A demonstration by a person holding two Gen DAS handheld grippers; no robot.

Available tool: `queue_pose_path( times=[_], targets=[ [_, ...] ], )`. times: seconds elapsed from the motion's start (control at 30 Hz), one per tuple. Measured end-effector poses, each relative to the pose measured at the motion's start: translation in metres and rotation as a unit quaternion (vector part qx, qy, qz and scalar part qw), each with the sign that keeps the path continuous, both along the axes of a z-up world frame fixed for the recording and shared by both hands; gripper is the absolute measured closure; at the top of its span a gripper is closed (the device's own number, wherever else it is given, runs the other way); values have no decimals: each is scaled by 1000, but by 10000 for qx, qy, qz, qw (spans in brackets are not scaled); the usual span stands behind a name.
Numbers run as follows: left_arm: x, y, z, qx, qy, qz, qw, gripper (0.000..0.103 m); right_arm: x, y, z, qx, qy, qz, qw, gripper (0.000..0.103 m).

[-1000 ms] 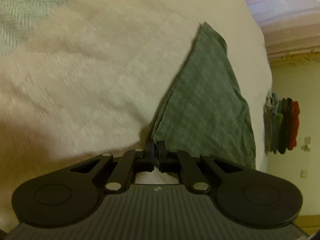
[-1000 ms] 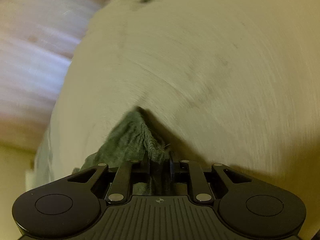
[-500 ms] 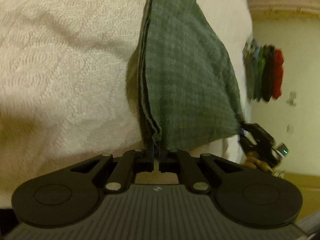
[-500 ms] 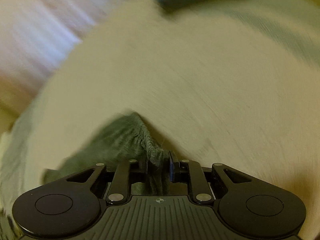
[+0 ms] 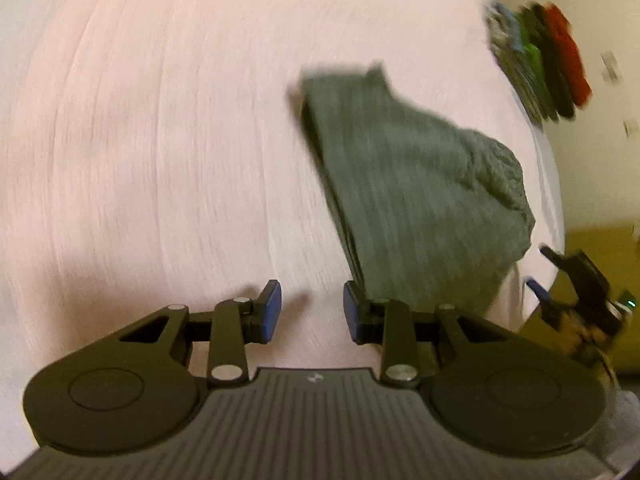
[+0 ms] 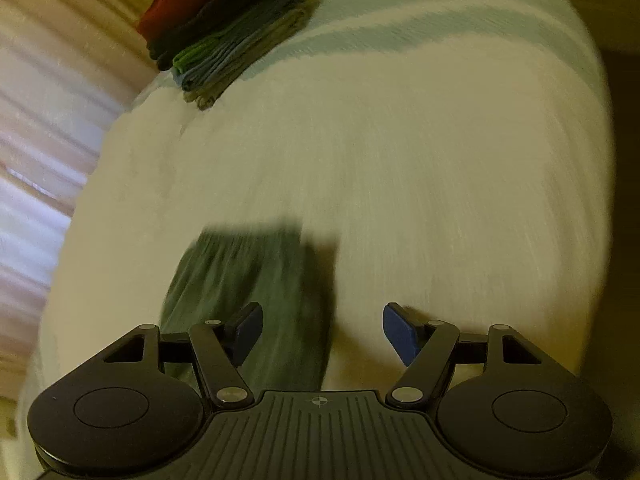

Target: Fold clothes

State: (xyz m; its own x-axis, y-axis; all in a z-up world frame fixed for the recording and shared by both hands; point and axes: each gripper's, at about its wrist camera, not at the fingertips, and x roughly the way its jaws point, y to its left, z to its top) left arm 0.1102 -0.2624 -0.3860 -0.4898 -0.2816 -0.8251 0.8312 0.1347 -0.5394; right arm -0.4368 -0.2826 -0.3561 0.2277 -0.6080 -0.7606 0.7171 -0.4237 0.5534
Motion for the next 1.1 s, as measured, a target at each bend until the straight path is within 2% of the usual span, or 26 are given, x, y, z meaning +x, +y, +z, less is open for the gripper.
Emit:
queue_pose_path(
  times=[0.07, 0.1, 0.17, 0.3, 0.4, 0.6, 0.67, 0.7, 0.73, 0.77, 0.8, 0.9, 1.0, 1.1],
  targets=[
    [8, -24, 5, -237, -75, -427, 9988, 76, 26, 42, -1, 38, -399, -293, 9988, 37],
    [11, -36, 8, -355, -113, -639, 9973, 76, 38, 61, -1, 105, -617, -415, 9972, 48],
    [18, -55, 13, -551, -263, -1039, 9927, 75, 64, 92, -11, 313, -1091, -555, 9920, 49],
    [25, -88, 12, -747, -305, -1473, 9858, 69, 99, 126, -22, 503, -1512, -617, 9853, 49],
    [24, -111, 5, -779, -180, -1628, 9834, 64, 108, 132, -33, 428, -1732, -668, 9817, 49],
    [17, -151, -15, -751, 34, -1905, 9788, 57, 120, 129, -55, 332, -1654, -725, 9830, 49],
    [8, -155, -23, -692, 39, -2128, 9746, 56, 122, 127, -60, 276, -1676, -728, 9828, 61],
    [2, -156, -27, -698, -11, -2239, 9721, 58, 123, 126, -62, 248, -1686, -729, 9827, 79],
    [-1, -156, -30, -675, 35, -2300, 9708, 68, 122, 126, -62, 262, -1687, -688, 9829, 89],
    [-2, -155, -33, -635, 132, -2348, 9699, 80, 121, 126, -62, 283, -1686, -639, 9832, 95],
    [-2, -155, -34, -581, 272, -2366, 9695, 102, 119, 131, -57, 286, -1598, -612, 9848, 99],
    [5, -149, -25, -716, 442, -2344, 9685, 102, 110, 141, -43, 236, -1420, -591, 9878, 101],
    [16, -133, -9, -810, 795, -2285, 9669, 102, 97, 149, -25, 128, -1345, -651, 9887, 101],
    [19, -109, -5, -820, 811, -2340, 9654, 102, 96, 153, -21, 255, -1207, -604, 9905, 101]
  ],
)
